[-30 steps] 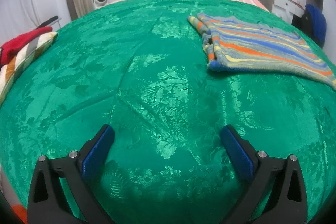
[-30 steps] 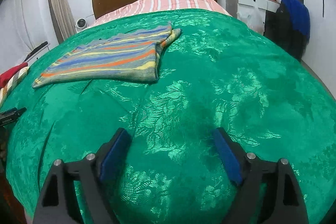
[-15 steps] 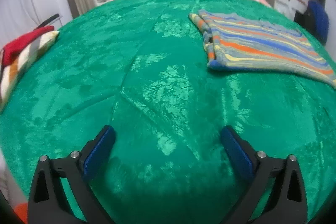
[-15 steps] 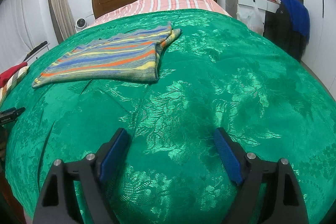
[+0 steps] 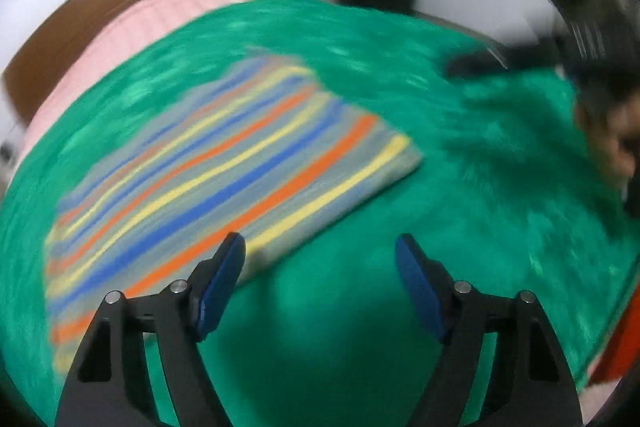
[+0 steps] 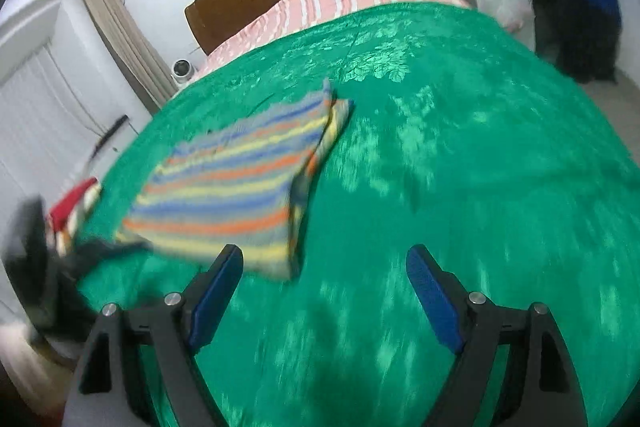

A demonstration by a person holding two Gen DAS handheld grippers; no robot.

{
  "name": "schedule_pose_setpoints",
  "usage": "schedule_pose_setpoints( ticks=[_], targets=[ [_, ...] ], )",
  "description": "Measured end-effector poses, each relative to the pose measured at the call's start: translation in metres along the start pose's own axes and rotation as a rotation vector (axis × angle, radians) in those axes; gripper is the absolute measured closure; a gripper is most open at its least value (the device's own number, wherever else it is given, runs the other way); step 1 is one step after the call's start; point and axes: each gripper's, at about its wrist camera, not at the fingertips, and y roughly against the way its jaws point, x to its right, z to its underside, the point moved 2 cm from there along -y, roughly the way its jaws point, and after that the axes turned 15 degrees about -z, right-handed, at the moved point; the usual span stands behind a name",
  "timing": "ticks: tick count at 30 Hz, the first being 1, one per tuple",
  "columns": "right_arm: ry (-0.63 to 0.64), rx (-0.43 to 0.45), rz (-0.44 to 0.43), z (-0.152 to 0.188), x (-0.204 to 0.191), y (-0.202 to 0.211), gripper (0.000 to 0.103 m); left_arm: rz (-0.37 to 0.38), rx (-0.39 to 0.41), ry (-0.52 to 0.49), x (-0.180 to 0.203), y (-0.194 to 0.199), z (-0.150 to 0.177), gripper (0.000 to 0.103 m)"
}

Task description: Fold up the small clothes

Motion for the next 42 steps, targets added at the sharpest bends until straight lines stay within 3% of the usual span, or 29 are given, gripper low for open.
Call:
schedule_pose_setpoints(
  ticks=[3,4,5,6,7,10,11,12,13,14,17,20,24,28,30,31,32,33,34,37,40,42],
  targets=[
    [-0.091,-0.051,-0.078,-0.038,0.028,-0.030,0.031,-0.024,0.026,-0.090,0.034,-0.031,-0.023,0.023],
    [-0.109,-0.066,-0.097,-0.046,0.033,-0.041,0.033,-0.020,0.039,-0.090,0.033,-0.032,-0.028,0.029],
    [-0.123,-0.084,-0.120,-0.055,0.039,-0.053,0.035,0.002,0.044,-0.079,0.032,-0.034,-0.030,0.054],
    [-0.136,-0.101,-0.141,-0.065,0.044,-0.067,0.037,0.032,0.035,-0.056,0.031,-0.037,-0.033,0.070],
    [-0.154,-0.116,-0.158,-0.075,0.051,-0.084,0.037,0.012,0.030,-0.044,0.030,-0.038,-0.035,0.087],
    [-0.238,-0.122,-0.196,-0.095,0.067,-0.128,0.039,0.050,0.044,0.038,0.014,-0.036,-0.031,0.095],
    [-0.274,-0.119,-0.220,-0.098,0.070,-0.142,0.051,0.061,0.053,0.067,0.008,-0.032,-0.029,0.095],
    [-0.296,-0.121,-0.243,-0.104,0.069,-0.158,0.078,0.067,0.066,0.101,-0.001,-0.026,-0.027,0.096],
    [-0.291,-0.123,-0.234,-0.106,0.065,-0.164,0.093,0.065,0.081,0.140,-0.013,-0.018,-0.024,0.096],
    [-0.270,-0.118,-0.208,-0.111,0.056,-0.170,0.094,0.064,0.090,0.181,-0.025,-0.012,-0.023,0.096],
    [-0.179,-0.090,-0.248,-0.129,0.004,-0.170,0.094,0.083,0.101,0.377,-0.083,0.015,0.000,0.096],
    [-0.070,-0.118,-0.300,-0.143,-0.064,-0.181,0.094,0.064,0.093,0.537,-0.143,0.038,0.038,0.096],
    [0.039,-0.196,-0.338,-0.141,-0.153,-0.235,0.094,-0.006,0.028,0.708,-0.214,0.048,0.098,0.096],
    [0.091,-0.268,-0.339,-0.119,-0.216,-0.305,0.094,-0.074,-0.051,0.783,-0.253,0.047,0.142,0.094],
    [0.116,-0.299,-0.328,-0.106,-0.240,-0.336,0.092,-0.119,-0.120,0.775,-0.261,0.038,0.155,0.080],
    [0.110,-0.312,-0.330,-0.099,-0.249,-0.354,0.088,-0.149,-0.162,0.764,-0.263,0.035,0.163,0.062],
    [0.087,-0.312,-0.335,-0.095,-0.250,-0.361,0.078,-0.169,-0.185,0.756,-0.266,0.035,0.170,0.046],
    [0.041,-0.305,-0.345,-0.089,-0.250,-0.365,0.059,-0.176,-0.186,0.760,-0.270,0.039,0.177,0.041],
    [-0.004,-0.286,-0.361,-0.084,-0.249,-0.363,0.052,-0.165,-0.167,0.777,-0.274,0.045,0.184,0.038],
    [-0.002,-0.233,-0.383,-0.081,-0.248,-0.331,0.052,-0.095,-0.114,0.828,-0.285,0.056,0.193,0.035],
    [0.144,-0.234,-0.329,-0.071,-0.252,-0.283,0.054,-0.056,-0.074,0.834,-0.287,0.056,0.188,0.036],
    [0.320,-0.283,-0.286,-0.049,-0.260,-0.253,0.066,-0.040,-0.075,0.817,-0.283,0.048,0.175,0.040]
  ],
)
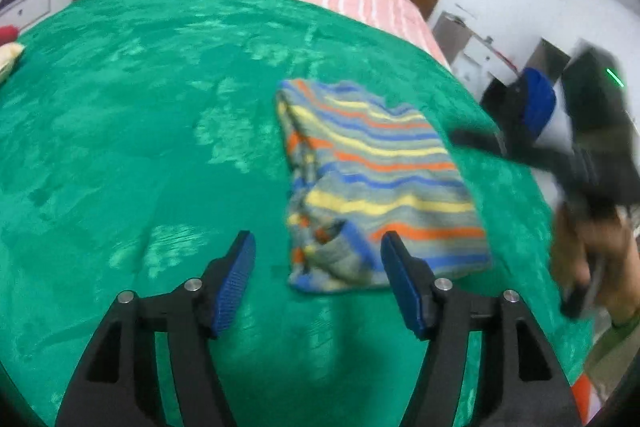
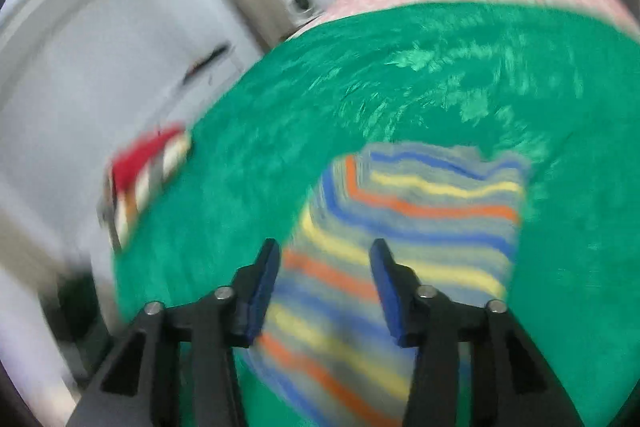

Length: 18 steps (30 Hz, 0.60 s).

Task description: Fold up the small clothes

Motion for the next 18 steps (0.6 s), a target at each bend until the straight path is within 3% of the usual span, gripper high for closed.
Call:
schedule_pose_setpoints(
  ticks=[1,2,4,6,9,12,13,14,16,18],
  targets=[
    [0.053,-0.036,0.013,0.011,-0.004,0.008,0.068,0.007,-0.020,-0.015,0.007,-0.007,0.000,0.057],
    [0.091,-0.078,0.023,0.025,-0.008,0.008,0.070,0.004,-0.050,-0.027,0.017,-0.007,0.002,0.091],
    [0.101,-0.197,0.063,0.065,-0.007,-0.002,0.073,-0.065,-0.123,-0.029,0.016,-0.019,0.012,0.097],
    [0.117,-0.282,0.171,0.102,0.003,-0.013,0.078,-0.059,-0.147,0.006,0.005,-0.017,0.020,0.097],
    [0.150,-0.207,0.211,0.127,0.000,-0.002,0.078,-0.052,-0.164,-0.004,0.000,-0.009,0.024,0.097],
    [0.090,-0.162,0.204,0.126,-0.003,0.008,0.078,-0.080,-0.160,-0.029,-0.002,0.004,0.022,0.089],
    [0.094,-0.141,0.203,0.124,-0.009,0.015,0.078,-0.090,-0.133,-0.029,-0.004,0.014,0.019,0.079],
    [0.110,-0.117,0.211,0.121,-0.015,0.022,0.078,-0.085,-0.110,-0.028,-0.004,0.013,0.012,0.058],
    [0.136,-0.079,0.219,0.113,-0.024,0.034,0.078,-0.081,-0.060,-0.015,-0.003,0.019,0.000,0.035],
    [0.134,-0.058,0.216,0.100,-0.024,0.037,0.078,-0.071,-0.039,-0.012,0.002,0.014,-0.011,0.033]
  ],
)
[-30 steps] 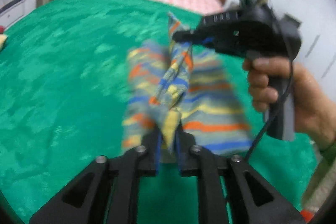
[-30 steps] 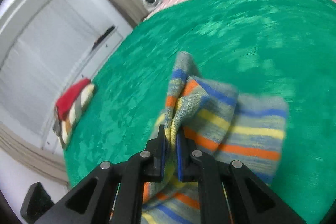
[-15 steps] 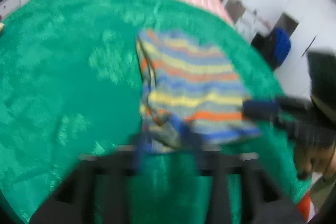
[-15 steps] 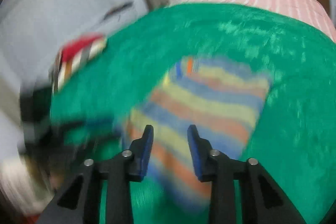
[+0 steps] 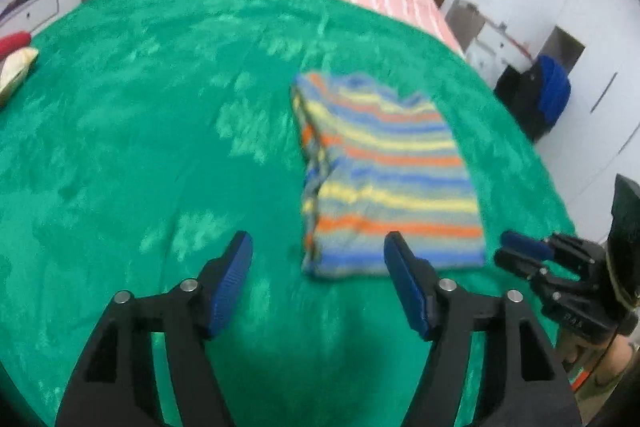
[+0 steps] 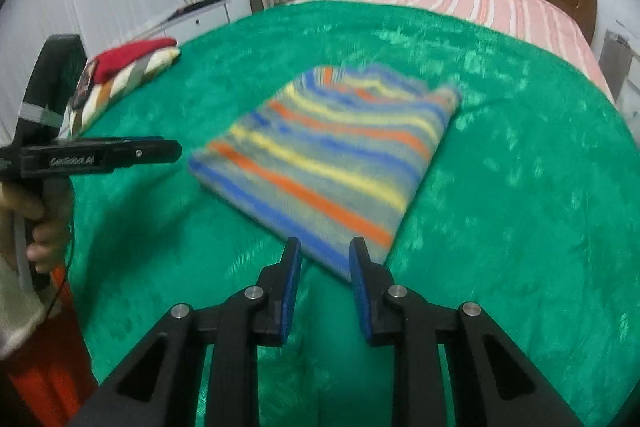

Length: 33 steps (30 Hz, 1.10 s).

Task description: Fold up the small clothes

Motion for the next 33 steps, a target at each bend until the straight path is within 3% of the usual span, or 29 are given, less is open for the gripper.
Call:
schedule_pose_setpoints(
  ticks=[2,4,5,6,8,10,12,15,19,21,22,23,24,27,29,33],
  targets=[
    [-0.014,0.015,0.011,-0.012,0.006,-0.007,0.077,-0.006,-0.014,-0.005,0.010,-0.017,-0.008,0.033],
    [-0.072,0.015,-0.003,-0.012,0.017,-0.017,0.075,-0.109,-0.083,-0.045,0.016,-0.046,-0.010,0.036],
    [-0.140,-0.025,-0.016,-0.007,0.030,-0.030,0.066,-0.180,-0.132,-0.076,0.016,-0.060,-0.007,0.037],
    [-0.203,-0.084,-0.015,0.003,0.040,-0.040,0.065,-0.186,-0.164,-0.098,0.013,-0.066,-0.004,0.037],
    [-0.251,-0.065,-0.041,0.011,0.047,-0.032,0.063,-0.152,-0.133,-0.117,0.005,-0.054,-0.008,0.032],
    [-0.274,-0.025,-0.040,0.015,0.054,-0.010,0.047,-0.135,-0.062,-0.115,-0.003,-0.038,-0.022,0.022],
    [-0.319,0.064,-0.060,0.011,0.067,0.010,0.036,-0.053,-0.036,-0.096,-0.005,-0.037,-0.039,0.013],
    [-0.454,0.159,-0.146,-0.013,0.100,0.015,0.036,0.025,-0.110,-0.103,0.005,-0.073,-0.067,0.010],
    [-0.548,0.185,-0.234,-0.052,0.132,-0.026,0.036,0.026,-0.239,-0.056,0.011,-0.131,-0.076,0.011],
    [-0.612,0.157,-0.265,-0.058,0.145,-0.056,0.036,0.042,-0.201,-0.028,0.014,-0.135,-0.079,0.022],
    [-0.644,0.144,-0.272,-0.058,0.150,-0.069,0.037,0.065,-0.199,-0.027,0.016,-0.135,-0.078,0.058],
    [-0.655,0.141,-0.282,-0.059,0.150,-0.079,0.049,0.122,-0.224,-0.027,0.019,-0.138,-0.077,0.088],
    [-0.632,0.140,-0.272,-0.063,0.144,-0.086,0.065,0.117,-0.225,-0.026,0.021,-0.138,-0.077,0.089],
    [-0.382,0.106,-0.045,-0.077,0.099,-0.086,0.077,0.072,-0.144,-0.068,0.026,-0.119,-0.077,0.091],
    [-0.241,0.129,0.039,-0.085,0.066,-0.072,0.079,0.081,-0.079,-0.062,0.025,-0.096,-0.084,0.091],
    [-0.139,0.253,0.043,-0.105,0.033,-0.033,0.079,0.054,0.068,-0.093,0.030,-0.053,-0.108,0.091]
  ],
)
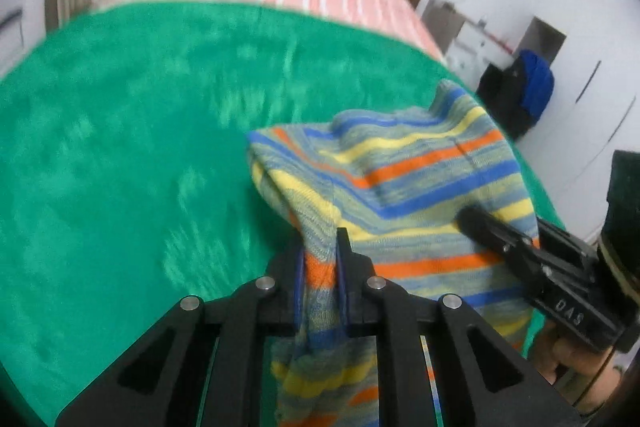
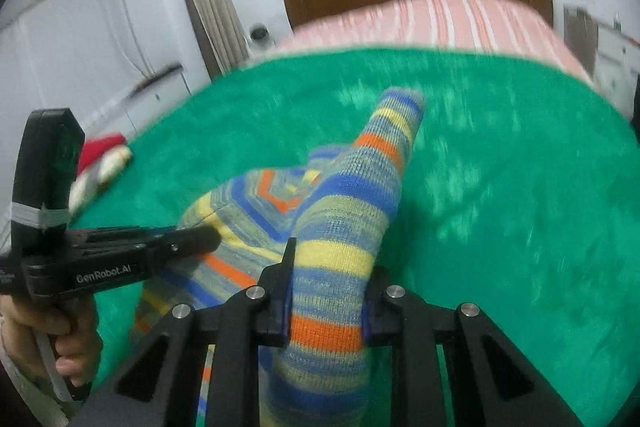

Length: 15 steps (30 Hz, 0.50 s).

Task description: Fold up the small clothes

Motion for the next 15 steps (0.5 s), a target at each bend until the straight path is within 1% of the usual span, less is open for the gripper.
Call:
schedule_pose_setpoints(
  ticks=[1,3,4,5,6,7,8,9,10,11,12,13,15],
  targets=[
    [-0.002,0.026,-0.009,-0.008,-0.002,0.006,0.079,-0.015,0.023,-0.011,0.001,0.005,-0.007,0.088],
    [-0.032,0.051,-0.025,-0.019,0.002,0.008,0.077,-0.060,0.009,-0.020,0.000,-0.003,-0.010,0.063],
    [-0.066,0.048,-0.035,-0.022,0.011,0.007,0.076,-0.112,-0.028,-0.030,-0.002,-0.015,-0.008,0.031],
    [-0.103,0.020,-0.032,-0.020,0.021,0.001,0.064,-0.168,-0.051,-0.034,-0.005,-0.025,-0.004,0.023],
    [-0.119,-0.007,-0.004,-0.021,0.031,-0.007,0.041,-0.219,-0.055,-0.032,-0.011,-0.025,0.005,0.024],
    [-0.135,-0.037,0.057,-0.012,0.041,-0.006,0.029,-0.254,-0.046,-0.025,-0.017,-0.020,0.016,0.024],
    [-0.143,-0.047,0.098,-0.003,0.049,-0.002,0.015,-0.262,-0.034,-0.018,-0.021,-0.010,0.024,0.023],
    [-0.145,-0.042,0.133,0.010,0.054,0.011,0.014,-0.280,-0.016,-0.009,-0.021,-0.002,0.030,0.022],
    [-0.139,-0.042,0.151,0.017,0.054,0.019,0.012,-0.307,0.013,-0.004,-0.021,0.011,0.037,0.018],
    [-0.121,-0.052,0.189,0.029,0.052,0.032,0.007,-0.324,0.049,0.002,-0.019,0.020,0.040,0.008],
    [-0.092,-0.059,0.232,0.038,0.046,0.046,0.004,-0.337,0.095,0.008,-0.020,0.035,0.046,0.003],
    [-0.066,-0.055,0.258,0.044,0.041,0.059,0.004,-0.345,0.146,0.019,-0.017,0.054,0.052,0.000],
    [0.000,-0.015,0.304,0.052,0.020,0.090,0.004,-0.359,0.201,0.030,-0.013,0.079,0.057,0.000]
  ],
)
